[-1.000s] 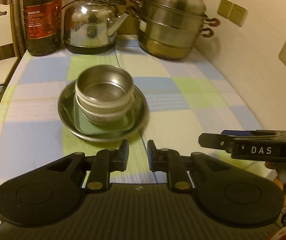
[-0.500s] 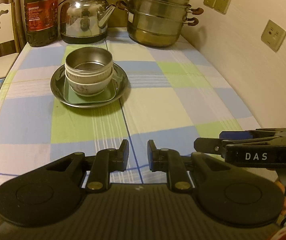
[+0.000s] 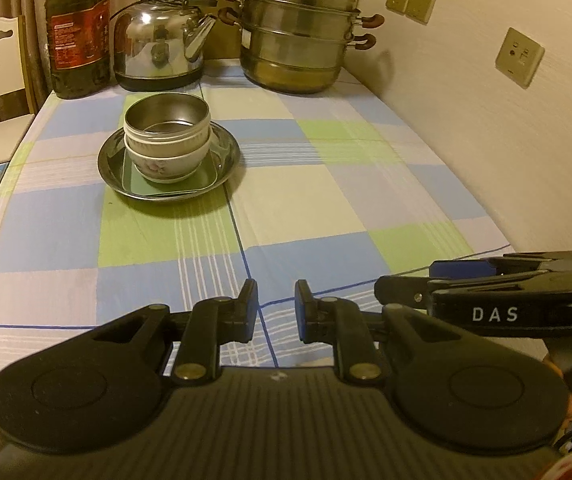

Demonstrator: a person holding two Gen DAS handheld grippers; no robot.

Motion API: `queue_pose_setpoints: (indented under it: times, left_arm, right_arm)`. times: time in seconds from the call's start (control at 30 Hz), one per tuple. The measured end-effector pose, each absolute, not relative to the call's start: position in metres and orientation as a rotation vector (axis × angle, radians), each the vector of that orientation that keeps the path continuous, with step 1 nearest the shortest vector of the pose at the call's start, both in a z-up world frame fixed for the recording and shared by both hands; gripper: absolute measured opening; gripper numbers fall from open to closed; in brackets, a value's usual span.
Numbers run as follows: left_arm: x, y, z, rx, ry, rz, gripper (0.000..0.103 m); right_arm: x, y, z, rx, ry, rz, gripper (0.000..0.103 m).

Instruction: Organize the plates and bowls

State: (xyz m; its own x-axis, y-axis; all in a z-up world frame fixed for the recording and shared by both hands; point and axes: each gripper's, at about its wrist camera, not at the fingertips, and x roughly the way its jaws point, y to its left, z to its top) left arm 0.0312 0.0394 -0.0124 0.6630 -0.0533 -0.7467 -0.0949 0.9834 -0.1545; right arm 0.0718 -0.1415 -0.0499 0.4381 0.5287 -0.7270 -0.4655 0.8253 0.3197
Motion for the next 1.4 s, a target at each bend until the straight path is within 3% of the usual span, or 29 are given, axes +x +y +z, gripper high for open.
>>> queue_pose_setpoints:
  times: [1.4]
  left_arm:
    - [0.028,0.029,-0.011,-0.174,0.843,-0.003,0.017]
  right_arm:
    - [0.063,-0.154,-0.048,0.080,0.925,0.606,0.068]
